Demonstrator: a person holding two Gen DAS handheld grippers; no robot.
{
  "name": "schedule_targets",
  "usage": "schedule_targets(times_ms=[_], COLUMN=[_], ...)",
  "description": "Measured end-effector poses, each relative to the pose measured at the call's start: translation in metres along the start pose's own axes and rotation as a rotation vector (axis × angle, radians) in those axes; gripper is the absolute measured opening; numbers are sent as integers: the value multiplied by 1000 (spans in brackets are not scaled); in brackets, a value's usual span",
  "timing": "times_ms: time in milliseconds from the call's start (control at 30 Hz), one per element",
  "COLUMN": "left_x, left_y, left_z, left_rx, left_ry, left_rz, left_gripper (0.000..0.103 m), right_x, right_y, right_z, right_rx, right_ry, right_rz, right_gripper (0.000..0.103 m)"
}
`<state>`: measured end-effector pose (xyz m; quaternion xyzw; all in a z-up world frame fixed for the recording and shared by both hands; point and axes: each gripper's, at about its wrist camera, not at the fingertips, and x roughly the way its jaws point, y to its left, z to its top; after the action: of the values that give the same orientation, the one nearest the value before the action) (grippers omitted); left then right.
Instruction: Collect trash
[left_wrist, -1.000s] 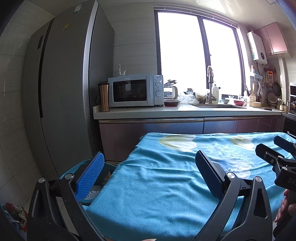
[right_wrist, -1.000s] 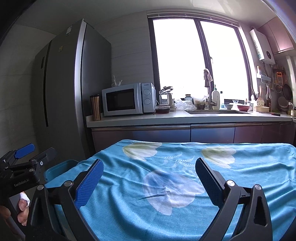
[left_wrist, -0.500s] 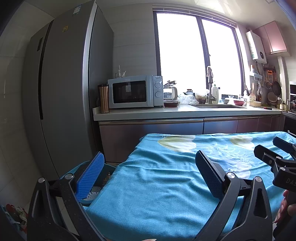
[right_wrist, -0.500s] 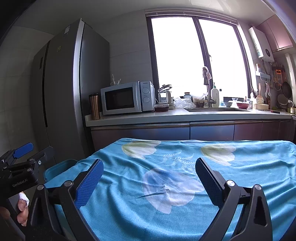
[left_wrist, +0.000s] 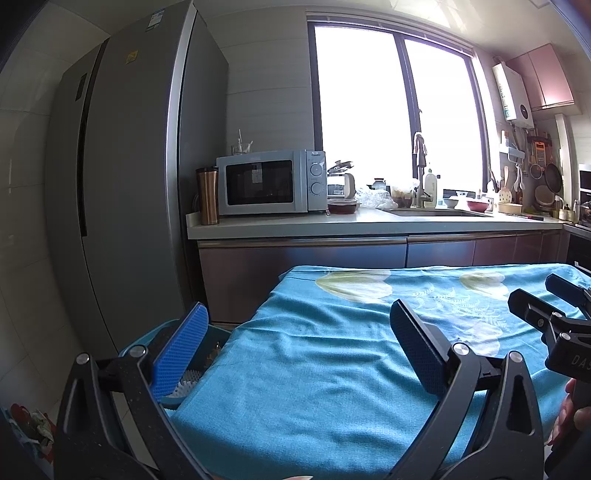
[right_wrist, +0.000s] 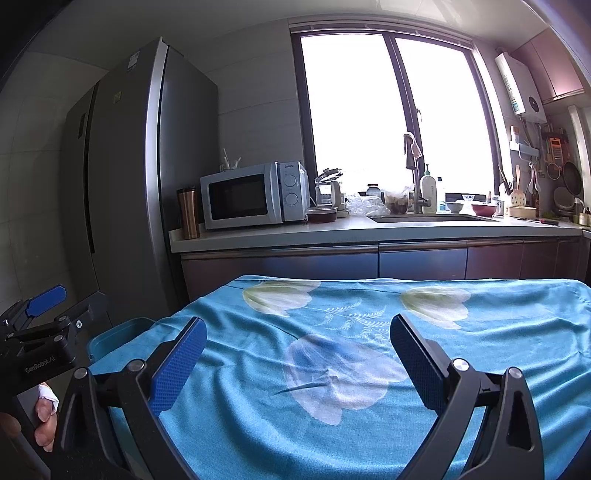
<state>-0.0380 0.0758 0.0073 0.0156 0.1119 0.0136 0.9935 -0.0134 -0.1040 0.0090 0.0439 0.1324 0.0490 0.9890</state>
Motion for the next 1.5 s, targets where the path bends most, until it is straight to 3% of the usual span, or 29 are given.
schedule_targets(times_ms=[1500], left_x=[2], left_y=[-2], left_z=[-3], left_rx=[-1], left_ry=[3], left_rz=[-2], left_gripper=[97], right_x=[2], right_y=[-4], right_z=[1], right_rx=[14], right_ry=[3], right_rz=[0], right_gripper=[96])
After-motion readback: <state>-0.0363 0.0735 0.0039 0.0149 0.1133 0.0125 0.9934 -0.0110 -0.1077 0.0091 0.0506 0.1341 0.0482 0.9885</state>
